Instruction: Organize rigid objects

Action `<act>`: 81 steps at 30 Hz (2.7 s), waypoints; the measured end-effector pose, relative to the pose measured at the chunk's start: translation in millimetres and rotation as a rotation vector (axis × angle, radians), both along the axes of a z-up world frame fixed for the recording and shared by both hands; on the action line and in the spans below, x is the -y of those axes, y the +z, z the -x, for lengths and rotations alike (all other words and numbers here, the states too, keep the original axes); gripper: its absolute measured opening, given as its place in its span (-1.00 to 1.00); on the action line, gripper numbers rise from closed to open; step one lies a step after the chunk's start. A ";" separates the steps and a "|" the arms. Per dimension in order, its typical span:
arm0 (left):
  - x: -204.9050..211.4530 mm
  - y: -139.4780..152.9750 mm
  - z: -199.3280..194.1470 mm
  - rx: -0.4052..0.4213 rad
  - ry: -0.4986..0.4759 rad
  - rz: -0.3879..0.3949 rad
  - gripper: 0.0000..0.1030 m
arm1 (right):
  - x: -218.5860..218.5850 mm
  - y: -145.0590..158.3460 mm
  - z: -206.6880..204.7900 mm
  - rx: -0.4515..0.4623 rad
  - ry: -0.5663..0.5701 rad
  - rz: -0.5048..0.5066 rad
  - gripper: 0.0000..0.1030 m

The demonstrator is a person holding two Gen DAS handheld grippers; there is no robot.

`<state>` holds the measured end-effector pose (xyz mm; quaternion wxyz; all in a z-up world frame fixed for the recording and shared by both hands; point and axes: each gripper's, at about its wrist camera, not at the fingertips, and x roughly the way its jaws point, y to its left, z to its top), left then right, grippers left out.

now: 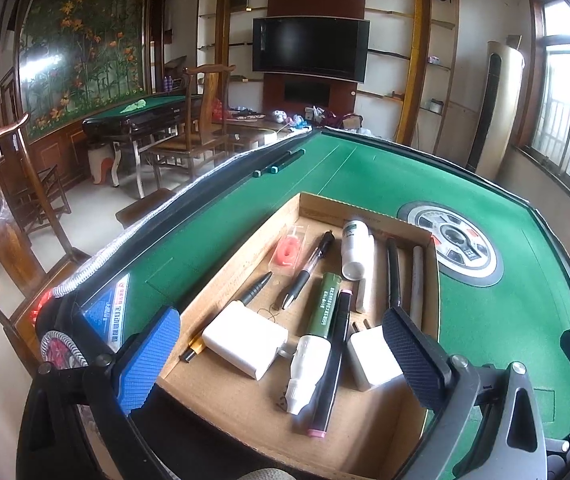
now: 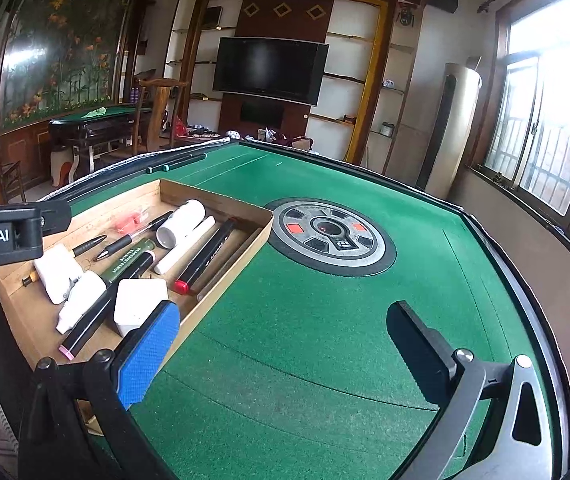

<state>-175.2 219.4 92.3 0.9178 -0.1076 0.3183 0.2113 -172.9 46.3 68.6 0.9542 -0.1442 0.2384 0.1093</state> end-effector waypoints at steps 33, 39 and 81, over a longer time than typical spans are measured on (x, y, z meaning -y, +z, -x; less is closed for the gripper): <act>1.3 -5.1 3.5 -0.039 -0.006 0.020 0.98 | -5.5 -1.9 11.9 -0.002 0.021 0.004 1.00; 1.9 -6.6 0.3 -0.054 -0.012 0.025 0.98 | -7.5 -2.6 12.4 -0.011 0.025 0.007 1.00; -4.8 -13.9 -0.9 -0.078 -0.001 0.054 0.98 | -25.5 -5.4 -8.0 -0.024 0.007 0.189 1.00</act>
